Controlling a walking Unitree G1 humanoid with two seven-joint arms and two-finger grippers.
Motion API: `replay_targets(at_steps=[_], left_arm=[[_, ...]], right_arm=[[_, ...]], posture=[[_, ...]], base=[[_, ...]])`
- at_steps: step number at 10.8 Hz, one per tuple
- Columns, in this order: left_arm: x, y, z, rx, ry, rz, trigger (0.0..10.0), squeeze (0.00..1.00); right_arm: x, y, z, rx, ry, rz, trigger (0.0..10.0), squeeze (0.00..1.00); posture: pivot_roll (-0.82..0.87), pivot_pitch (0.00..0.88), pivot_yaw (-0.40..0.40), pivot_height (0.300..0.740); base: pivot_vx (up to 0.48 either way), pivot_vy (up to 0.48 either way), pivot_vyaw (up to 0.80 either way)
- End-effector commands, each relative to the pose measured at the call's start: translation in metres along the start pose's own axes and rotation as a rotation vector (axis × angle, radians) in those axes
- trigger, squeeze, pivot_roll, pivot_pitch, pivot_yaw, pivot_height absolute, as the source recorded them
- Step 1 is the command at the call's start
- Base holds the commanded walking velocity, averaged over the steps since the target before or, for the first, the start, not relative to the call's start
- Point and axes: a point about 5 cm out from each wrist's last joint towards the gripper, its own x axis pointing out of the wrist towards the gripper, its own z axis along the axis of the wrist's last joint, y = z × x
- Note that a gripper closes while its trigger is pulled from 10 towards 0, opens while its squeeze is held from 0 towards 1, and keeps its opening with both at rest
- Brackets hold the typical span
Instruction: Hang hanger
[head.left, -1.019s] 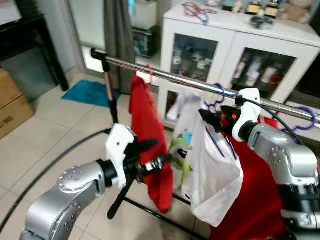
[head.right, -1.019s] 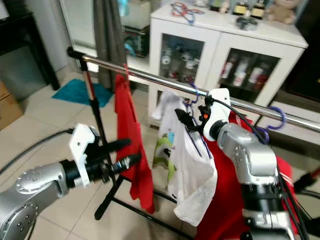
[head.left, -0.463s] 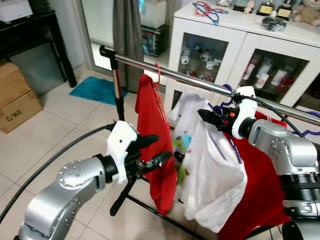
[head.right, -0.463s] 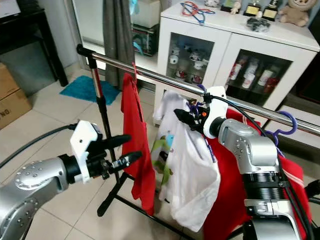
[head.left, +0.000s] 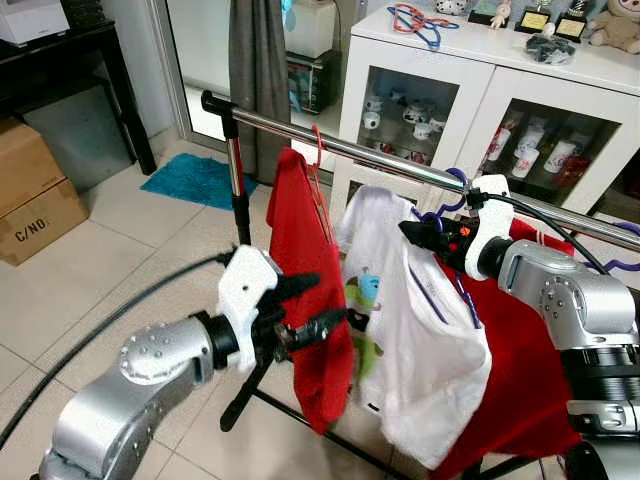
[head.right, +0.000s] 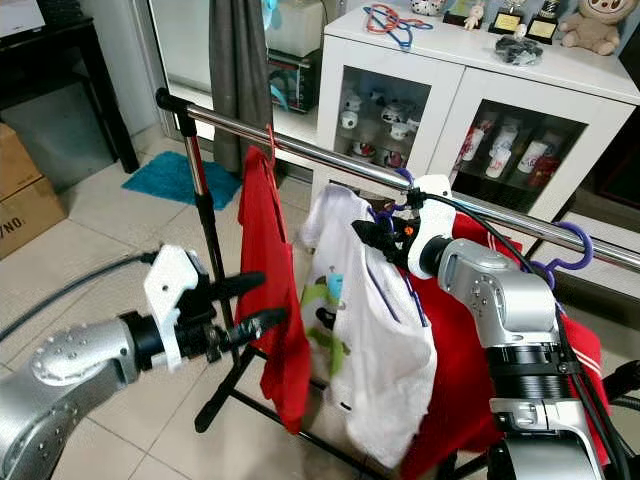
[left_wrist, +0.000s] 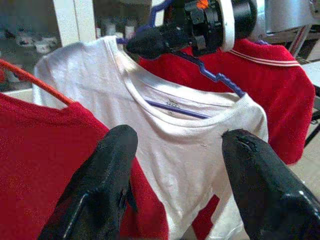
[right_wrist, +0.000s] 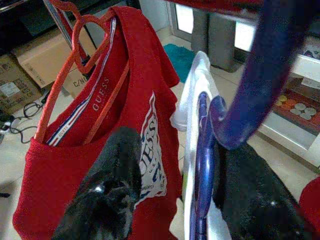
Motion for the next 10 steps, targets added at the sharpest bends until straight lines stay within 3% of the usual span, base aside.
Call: replay_targets(at_steps=[1, 5, 6, 10], left_arm=[[0.0006, -0.0046, -0.0005, -0.032, 0.007, -0.023, 10.0, 0.0], [0.0037, -0.0008, -0.0035, -0.086, 0.01, 0.028, 10.0, 0.0], [0.0043, -0.0008, -0.0042, -0.019, 0.015, 0.03, 10.0, 0.0], [0.0077, 0.0053, -0.0044, 0.03, -0.016, 0.103, 10.0, 0.0]], right_arm=[[-0.0013, -0.0027, 0.0013, -0.003, 0.017, -0.006, 0.0, 0.0], [-0.0038, -0.0023, 0.0038, -0.01, 0.027, 0.004, 0.0, 0.0], [-0.0035, 0.0, 0.0051, -0.015, 0.026, 0.01, 0.0, 0.0], [-0.0062, 0.0045, 0.0089, -0.015, 0.001, 0.015, 0.0, 0.0]], posture=[[0.13, 0.0, -0.047, 0.74], [0.07, 0.0, -0.062, 0.74], [0.05, 0.0, -0.053, 0.74], [0.05, 0.0, -0.048, 0.74]], base=[[0.0, 0.0, 0.0], [0.0, 0.0, 0.0], [0.0, 0.0, 0.0], [0.0, 0.0, 0.0]])
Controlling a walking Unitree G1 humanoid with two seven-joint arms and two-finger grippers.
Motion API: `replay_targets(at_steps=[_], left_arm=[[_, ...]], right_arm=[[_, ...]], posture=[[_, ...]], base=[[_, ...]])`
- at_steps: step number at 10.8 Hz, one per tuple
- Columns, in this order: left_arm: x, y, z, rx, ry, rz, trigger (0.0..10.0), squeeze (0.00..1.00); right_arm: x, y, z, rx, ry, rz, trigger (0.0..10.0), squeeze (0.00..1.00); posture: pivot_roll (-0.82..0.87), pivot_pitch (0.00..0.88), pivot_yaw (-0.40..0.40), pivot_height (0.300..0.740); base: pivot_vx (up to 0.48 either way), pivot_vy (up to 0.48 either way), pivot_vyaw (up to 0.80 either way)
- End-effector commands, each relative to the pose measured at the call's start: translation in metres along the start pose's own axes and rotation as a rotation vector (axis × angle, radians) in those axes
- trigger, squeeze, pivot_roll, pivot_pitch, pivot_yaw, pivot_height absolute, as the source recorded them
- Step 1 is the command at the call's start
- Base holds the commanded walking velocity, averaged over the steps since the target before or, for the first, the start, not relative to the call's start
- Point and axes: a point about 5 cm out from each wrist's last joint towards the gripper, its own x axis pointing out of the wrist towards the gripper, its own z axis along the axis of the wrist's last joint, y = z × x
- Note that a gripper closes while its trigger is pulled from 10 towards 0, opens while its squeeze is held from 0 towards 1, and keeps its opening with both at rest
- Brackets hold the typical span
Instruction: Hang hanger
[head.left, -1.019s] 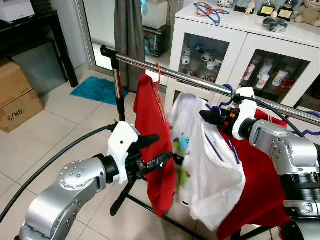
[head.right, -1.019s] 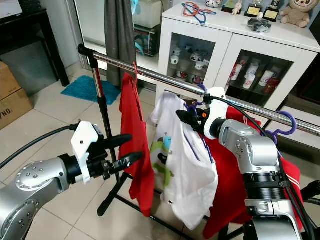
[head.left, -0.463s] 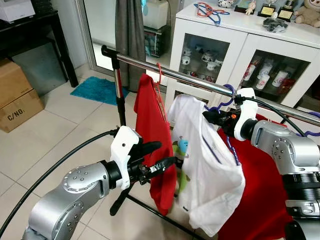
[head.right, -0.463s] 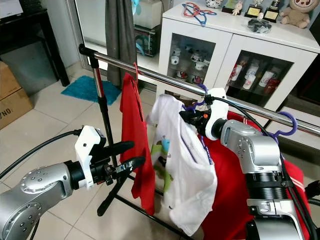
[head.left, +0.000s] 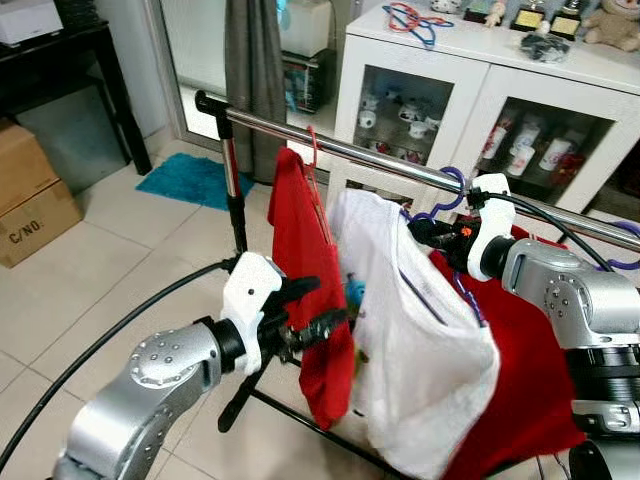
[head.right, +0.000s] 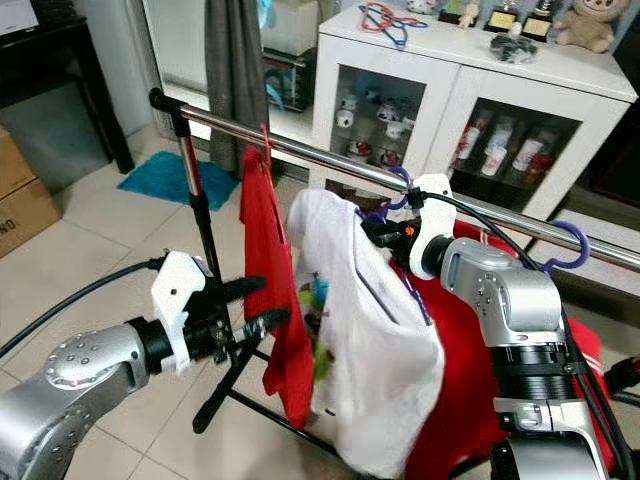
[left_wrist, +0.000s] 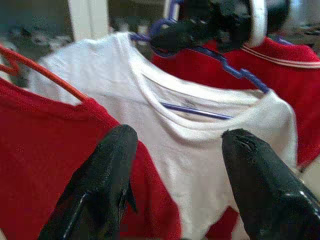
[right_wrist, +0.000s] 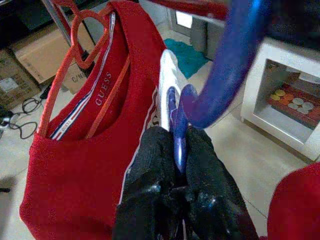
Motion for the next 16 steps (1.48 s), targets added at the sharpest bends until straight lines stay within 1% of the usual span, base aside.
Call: replay_targets(at_steps=[1, 3, 4, 5, 6, 7, 9, 10, 12, 13, 16], left_arm=[[0.001, 0.006, 0.001, 0.013, -0.005, 0.056, 10.0, 0.0], [0.002, 0.014, 0.002, 0.03, -0.032, 0.114, 10.0, 0.0], [0.004, 0.019, 0.001, 0.028, -0.035, 0.15, 10.0, 0.0], [0.006, 0.019, 0.003, 0.027, -0.046, 0.159, 10.0, 0.0], [0.006, 0.02, 0.005, 0.032, -0.055, 0.176, 10.0, 0.0], [0.004, 0.021, 0.005, 0.042, -0.062, 0.21, 10.0, 0.0], [0.003, 0.022, 0.001, 0.014, -0.057, 0.24, 10.0, 0.0], [0.002, 0.022, -0.002, 0.014, -0.042, 0.246, 10.0, 0.0], [0.002, 0.022, -0.003, 0.017, -0.041, 0.245, 10.0, 0.0], [0.004, 0.021, -0.003, 0.018, -0.039, 0.24, 10.0, 0.0], [0.004, 0.021, -0.003, 0.02, -0.037, 0.241, 10.0, 0.0]], right_arm=[[-0.005, 0.003, 0.01, 0.0, -0.051, 0.006, 0.0, 0.0], [-0.014, 0.007, 0.019, 0.006, -0.099, 0.004, 0.0, 0.0], [-0.021, 0.019, 0.021, 0.018, -0.14, 0.047, 0.0, 0.0], [-0.027, 0.027, 0.019, 0.027, -0.179, 0.061, 0.0, 0.0], [-0.031, 0.032, 0.018, 0.031, -0.239, 0.052, 0.0, 0.0], [-0.037, 0.037, 0.01, 0.073, -0.265, 0.046, 0.0, 0.0], [-0.046, 0.044, -0.002, 0.084, -0.3, 0.054, 0.0, 0.0], [-0.05, 0.054, -0.022, 0.052, -0.268, 0.037, 0.0, 0.0], [-0.049, 0.054, -0.033, 0.039, -0.231, -0.012, 0.0, 0.0], [-0.047, 0.053, -0.04, 0.023, -0.207, -0.064, 0.0, 0.0], [-0.047, 0.053, -0.046, 0.024, -0.216, -0.113, 0.0, 0.0]], posture=[[0.05, 0.0, -0.048, 0.74], [0.06, 0.0, -0.033, 0.74], [0.07, 0.0, -0.023, 0.74], [0.07, 0.0, -0.023, 0.74], [0.08, 0.0, -0.028, 0.74], [0.09, 0.0, -0.033, 0.74], [0.09, 0.0, -0.042, 0.74], [0.09, 0.0, -0.042, 0.74], [0.09, 0.0, -0.043, 0.74], [0.09, 0.0, -0.044, 0.74], [0.08, 0.0, -0.043, 0.74]], base=[[0.0, 0.0, 0.0], [0.0, 0.0, 0.0], [0.0, 0.0, 0.0], [0.0, 0.0, 0.0], [0.0, 0.0, 0.0], [0.0, 0.0, 0.0], [0.0, 0.0, 0.0], [-0.259, 0.0, 0.0], [-0.257, 0.0, 0.0], [-0.255, 0.0, 0.0], [-0.271, 0.0, 0.0]])
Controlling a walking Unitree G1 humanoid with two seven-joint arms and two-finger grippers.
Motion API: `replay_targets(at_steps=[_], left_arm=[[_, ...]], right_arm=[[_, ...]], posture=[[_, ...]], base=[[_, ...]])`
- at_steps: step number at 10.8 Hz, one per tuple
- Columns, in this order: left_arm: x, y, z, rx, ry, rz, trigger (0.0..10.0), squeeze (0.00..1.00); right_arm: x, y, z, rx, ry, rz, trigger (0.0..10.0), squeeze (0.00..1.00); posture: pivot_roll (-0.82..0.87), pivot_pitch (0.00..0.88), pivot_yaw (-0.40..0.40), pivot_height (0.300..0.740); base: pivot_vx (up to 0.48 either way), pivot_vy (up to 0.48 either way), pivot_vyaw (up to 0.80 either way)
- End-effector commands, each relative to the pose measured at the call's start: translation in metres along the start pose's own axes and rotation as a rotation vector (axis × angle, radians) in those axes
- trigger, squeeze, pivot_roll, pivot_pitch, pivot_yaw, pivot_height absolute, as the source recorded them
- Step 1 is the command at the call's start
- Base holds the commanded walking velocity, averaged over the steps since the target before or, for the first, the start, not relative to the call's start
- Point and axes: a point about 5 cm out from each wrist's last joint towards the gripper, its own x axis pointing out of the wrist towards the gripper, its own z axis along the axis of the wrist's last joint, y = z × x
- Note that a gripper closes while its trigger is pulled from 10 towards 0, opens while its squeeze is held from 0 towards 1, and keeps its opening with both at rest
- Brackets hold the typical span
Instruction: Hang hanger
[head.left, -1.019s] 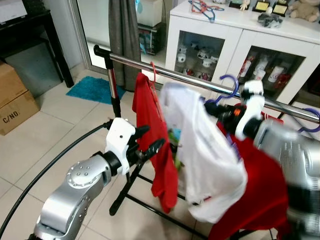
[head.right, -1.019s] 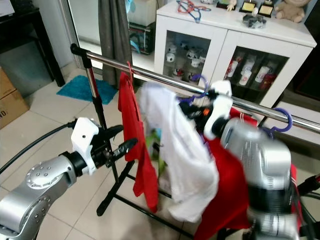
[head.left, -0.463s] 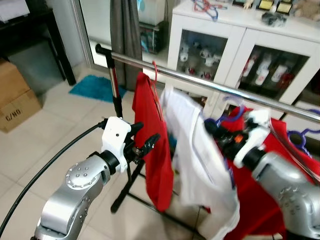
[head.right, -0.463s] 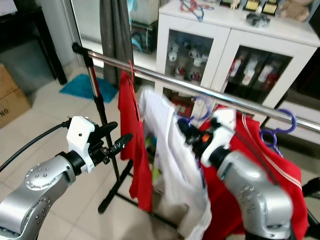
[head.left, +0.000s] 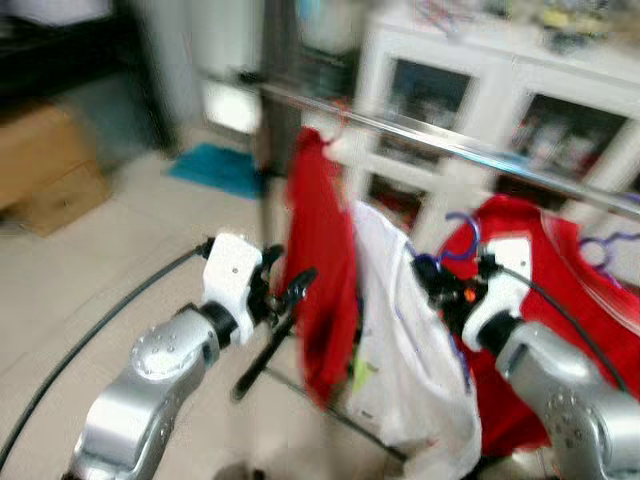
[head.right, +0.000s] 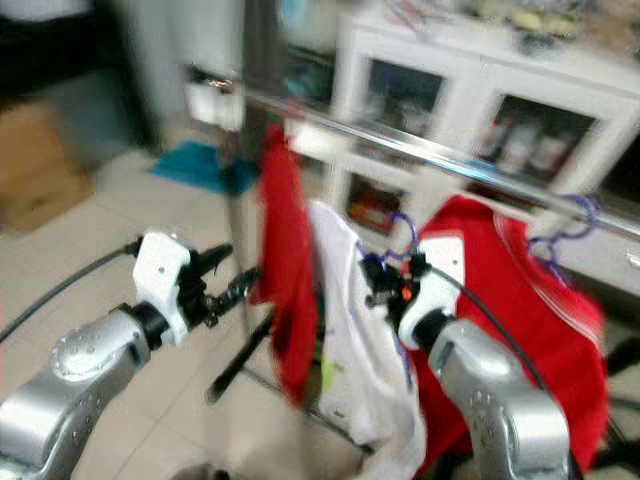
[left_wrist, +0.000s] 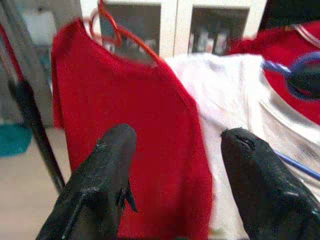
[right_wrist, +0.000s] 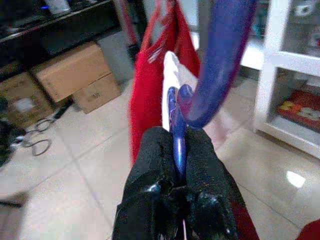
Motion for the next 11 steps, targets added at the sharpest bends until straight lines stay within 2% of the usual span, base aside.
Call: replay_targets(at_steps=[1, 4, 6, 7, 10, 11], left_arm=[[0.001, 0.001, 0.003, 0.018, -0.004, 0.0, 10.0, 0.0], [0.001, 0.0, 0.002, 0.021, 0.0, -0.012, 10.0, 0.0], [0.005, -0.008, 0.004, -0.022, -0.01, -0.102, 10.0, 0.0], [0.011, -0.008, 0.007, -0.011, -0.022, -0.122, 10.0, 1.0], [0.041, -0.004, 0.015, 0.083, -0.024, -0.14, 10.0, 1.0], [0.05, -0.003, 0.018, 0.1, -0.032, -0.128, 10.0, 0.94]], right_arm=[[-0.001, 0.004, 0.005, -0.019, -0.044, -0.006, 0.0, 0.0], [-0.001, 0.006, 0.001, -0.021, -0.04, -0.012, 0.0, 0.0], [0.001, 0.007, 0.005, -0.024, -0.058, -0.002, 0.0, 0.0], [0.003, 0.01, 0.007, -0.014, -0.074, 0.019, 0.0, 0.0], [0.008, 0.028, 0.02, 0.017, -0.121, 0.214, 0.0, 0.0], [0.01, 0.035, 0.023, 0.017, -0.128, 0.278, 0.0, 0.0]], posture=[[0.08, 0.0, -0.044, 0.74], [0.08, 0.0, -0.042, 0.74], [0.09, 0.0, -0.042, 0.74], [0.09, 0.0, -0.042, 0.74], [0.08, 0.0, -0.039, 0.74], [0.07, 0.0, -0.041, 0.74]], base=[[-0.274, 0.0, 0.0], [-0.254, 0.0, 0.0], [0.0, 0.0, 0.0], [0.0, 0.0, 0.0], [0.0, 0.0, 0.0], [0.0, 0.0, 0.0]])
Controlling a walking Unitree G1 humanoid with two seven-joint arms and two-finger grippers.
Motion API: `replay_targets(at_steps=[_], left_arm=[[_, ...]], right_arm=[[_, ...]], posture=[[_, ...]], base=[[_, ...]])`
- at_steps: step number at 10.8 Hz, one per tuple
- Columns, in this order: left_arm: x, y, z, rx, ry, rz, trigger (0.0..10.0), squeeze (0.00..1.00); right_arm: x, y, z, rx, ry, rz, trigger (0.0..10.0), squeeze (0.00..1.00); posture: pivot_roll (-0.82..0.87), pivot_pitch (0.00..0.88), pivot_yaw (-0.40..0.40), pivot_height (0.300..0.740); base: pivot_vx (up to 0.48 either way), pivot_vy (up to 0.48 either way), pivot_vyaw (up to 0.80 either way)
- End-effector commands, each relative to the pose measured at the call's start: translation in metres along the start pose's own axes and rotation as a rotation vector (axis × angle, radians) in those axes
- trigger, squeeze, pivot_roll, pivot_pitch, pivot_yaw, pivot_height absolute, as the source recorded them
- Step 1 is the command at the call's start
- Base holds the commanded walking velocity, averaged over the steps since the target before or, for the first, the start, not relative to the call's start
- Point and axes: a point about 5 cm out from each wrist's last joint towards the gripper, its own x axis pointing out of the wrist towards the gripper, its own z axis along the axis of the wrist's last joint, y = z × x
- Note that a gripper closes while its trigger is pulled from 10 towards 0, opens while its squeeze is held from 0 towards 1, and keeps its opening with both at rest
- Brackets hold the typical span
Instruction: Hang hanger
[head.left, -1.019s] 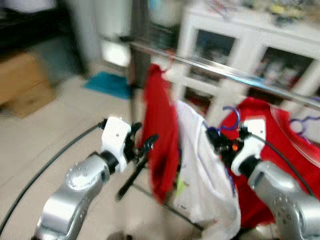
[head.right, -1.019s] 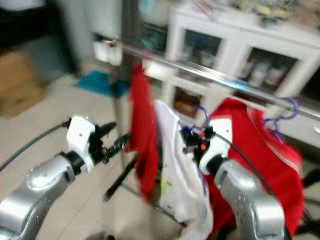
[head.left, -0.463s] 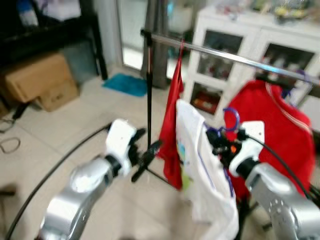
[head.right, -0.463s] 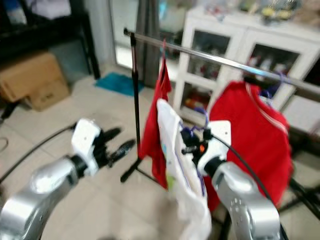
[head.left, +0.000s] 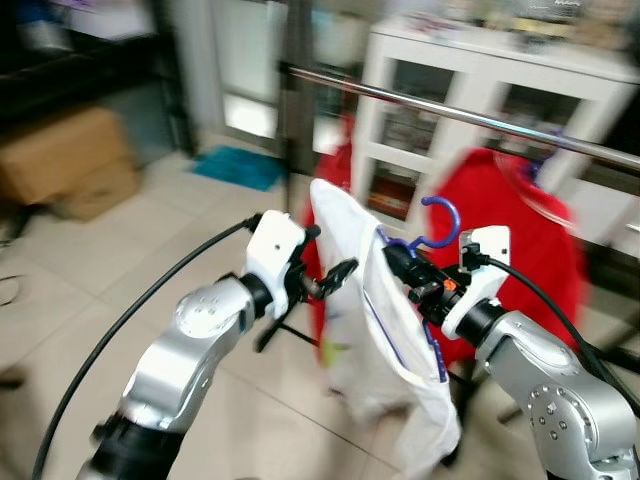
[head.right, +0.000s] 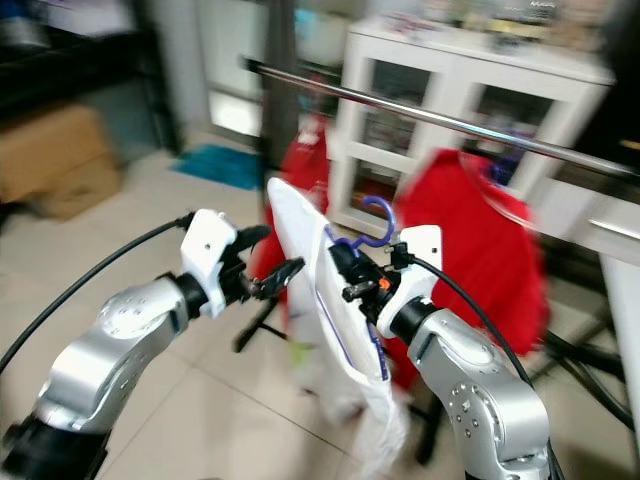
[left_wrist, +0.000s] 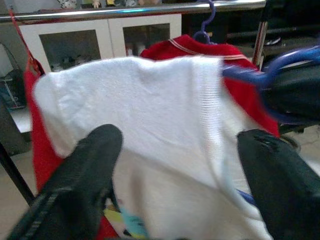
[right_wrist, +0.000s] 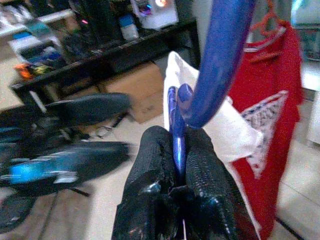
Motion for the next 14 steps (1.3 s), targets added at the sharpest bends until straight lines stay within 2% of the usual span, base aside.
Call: replay_targets(at_steps=[1, 5, 7, 9, 14], left_arm=[[0.004, -0.002, 0.002, 0.021, -0.009, -0.003, 10.0, 0.0], [0.013, -0.014, -0.001, 0.019, -0.037, -0.1, 10.0, 0.0], [0.014, -0.015, -0.002, 0.021, -0.032, -0.102, 10.0, 0.0], [0.014, -0.007, -0.005, 0.042, -0.028, -0.034, 0.0, 0.0], [0.013, -0.006, -0.007, 0.035, -0.025, -0.006, 0.0, 0.0]], right_arm=[[0.003, 0.011, 0.015, -0.023, -0.051, 0.085, 0.0, 0.0], [0.007, 0.017, 0.016, -0.021, -0.043, 0.158, 0.0, 0.0], [0.008, 0.019, 0.016, -0.017, -0.039, 0.179, 0.0, 0.0], [0.009, 0.02, 0.015, -0.013, -0.031, 0.191, 0.0, 0.0], [0.009, 0.016, 0.014, -0.013, -0.021, 0.172, 0.0, 0.0]], posture=[[0.07, 0.0, -0.042, 0.74], [0.07, 0.0, -0.055, 0.74], [0.07, 0.0, -0.056, 0.74], [0.07, 0.0, -0.059, 0.74], [0.07, 0.0, -0.064, 0.74]], base=[[0.0, 0.0, 0.0], [0.0, 0.0, 0.0], [0.0, 0.0, 0.0], [0.0, 0.0, 0.0], [0.0, 0.0, 0.0]])
